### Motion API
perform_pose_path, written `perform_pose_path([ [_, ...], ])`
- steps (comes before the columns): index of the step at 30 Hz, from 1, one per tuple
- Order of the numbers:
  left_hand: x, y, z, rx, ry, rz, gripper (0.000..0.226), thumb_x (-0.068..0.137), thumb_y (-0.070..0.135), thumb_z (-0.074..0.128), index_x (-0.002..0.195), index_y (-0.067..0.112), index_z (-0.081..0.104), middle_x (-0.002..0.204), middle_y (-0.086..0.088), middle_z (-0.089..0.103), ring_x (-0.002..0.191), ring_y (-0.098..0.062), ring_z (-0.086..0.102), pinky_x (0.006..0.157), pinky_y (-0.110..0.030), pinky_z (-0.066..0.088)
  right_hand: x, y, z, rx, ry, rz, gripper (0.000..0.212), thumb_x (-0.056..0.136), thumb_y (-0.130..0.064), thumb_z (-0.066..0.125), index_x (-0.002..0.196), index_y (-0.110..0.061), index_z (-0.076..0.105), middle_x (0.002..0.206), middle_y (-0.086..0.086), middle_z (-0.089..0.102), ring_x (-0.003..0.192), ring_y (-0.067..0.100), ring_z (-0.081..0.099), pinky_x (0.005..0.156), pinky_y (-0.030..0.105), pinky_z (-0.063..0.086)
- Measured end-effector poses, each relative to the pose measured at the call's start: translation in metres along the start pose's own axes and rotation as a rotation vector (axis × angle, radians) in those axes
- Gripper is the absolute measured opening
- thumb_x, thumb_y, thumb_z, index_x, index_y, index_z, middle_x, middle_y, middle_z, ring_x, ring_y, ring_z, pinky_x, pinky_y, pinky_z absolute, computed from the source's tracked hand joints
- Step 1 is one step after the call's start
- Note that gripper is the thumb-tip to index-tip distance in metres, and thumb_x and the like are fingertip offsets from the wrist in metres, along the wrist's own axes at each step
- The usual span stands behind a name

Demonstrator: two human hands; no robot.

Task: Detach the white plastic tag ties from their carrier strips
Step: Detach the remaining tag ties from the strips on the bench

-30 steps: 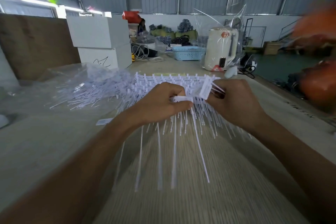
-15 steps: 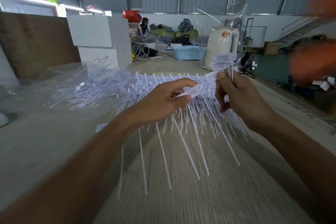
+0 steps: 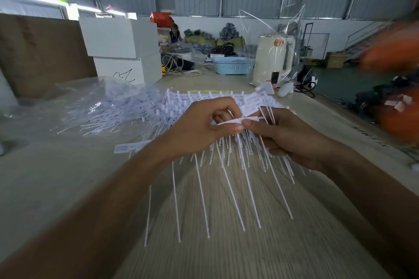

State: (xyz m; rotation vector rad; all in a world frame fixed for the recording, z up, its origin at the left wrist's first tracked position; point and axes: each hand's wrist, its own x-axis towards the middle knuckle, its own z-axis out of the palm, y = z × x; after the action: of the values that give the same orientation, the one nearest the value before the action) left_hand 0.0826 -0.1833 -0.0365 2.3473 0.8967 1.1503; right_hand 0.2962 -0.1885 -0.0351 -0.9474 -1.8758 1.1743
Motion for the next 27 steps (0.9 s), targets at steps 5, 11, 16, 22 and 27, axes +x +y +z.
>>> perform_pose_path([
  [5, -0.001, -0.005, -0.002, 0.092, 0.052, -0.029, 0.011, 0.087, 0.022, 0.077, 0.095, 0.015, 0.073, 0.086, 0.0, 0.074, 0.079, -0.009, 0.067, 0.075, -0.017, 0.046, 0.002, 0.002, 0.002, -0.02, 0.002, 0.002, 0.025, 0.096, -0.034, 0.065, 0.072, -0.04, 0.067, 0.063, -0.001, 0.04, 0.047, 0.008, 0.029, 0.042, 0.021, 0.023],
  [11, 0.0, -0.006, 0.003, 0.271, 0.043, -0.152, 0.018, 0.096, 0.038, 0.063, 0.098, 0.021, 0.069, 0.088, 0.003, 0.071, 0.081, -0.013, 0.066, 0.075, -0.036, 0.051, 0.004, 0.003, 0.005, 0.023, 0.063, -0.008, 0.028, 0.101, -0.03, 0.058, 0.074, -0.036, 0.063, 0.058, -0.004, 0.04, 0.048, 0.011, 0.026, 0.045, 0.024, 0.021],
  [16, -0.003, -0.002, 0.003, 0.19, 0.054, -0.214, 0.026, 0.104, 0.035, 0.047, 0.085, 0.019, 0.057, 0.072, 0.002, 0.067, 0.065, -0.016, 0.065, 0.068, -0.037, 0.053, 0.003, 0.003, 0.006, 0.061, 0.031, -0.035, 0.036, 0.102, -0.028, 0.056, 0.07, -0.041, 0.062, 0.057, -0.005, 0.039, 0.048, 0.011, 0.025, 0.044, 0.024, 0.02],
  [22, 0.003, 0.001, 0.002, 0.122, 0.098, -0.281, 0.036, 0.102, 0.02, 0.053, 0.066, 0.015, 0.053, 0.059, 0.005, 0.047, 0.059, -0.013, 0.046, 0.068, -0.036, 0.042, 0.003, 0.005, 0.012, -0.46, 0.145, -0.296, 0.01, 0.103, -0.027, 0.053, 0.099, -0.027, 0.062, 0.07, -0.003, 0.057, 0.06, 0.012, 0.051, 0.06, 0.033, 0.046],
  [27, 0.003, 0.007, -0.003, -0.158, 0.11, -0.344, 0.049, 0.101, 0.006, 0.052, 0.053, 0.017, 0.054, 0.057, 0.002, 0.044, 0.06, -0.013, 0.046, 0.077, -0.03, 0.047, 0.001, -0.001, 0.009, -0.693, 0.193, -0.522, 0.014, 0.104, -0.019, 0.053, 0.094, -0.01, 0.058, 0.071, -0.006, 0.06, 0.062, 0.01, 0.054, 0.06, 0.024, 0.041],
])
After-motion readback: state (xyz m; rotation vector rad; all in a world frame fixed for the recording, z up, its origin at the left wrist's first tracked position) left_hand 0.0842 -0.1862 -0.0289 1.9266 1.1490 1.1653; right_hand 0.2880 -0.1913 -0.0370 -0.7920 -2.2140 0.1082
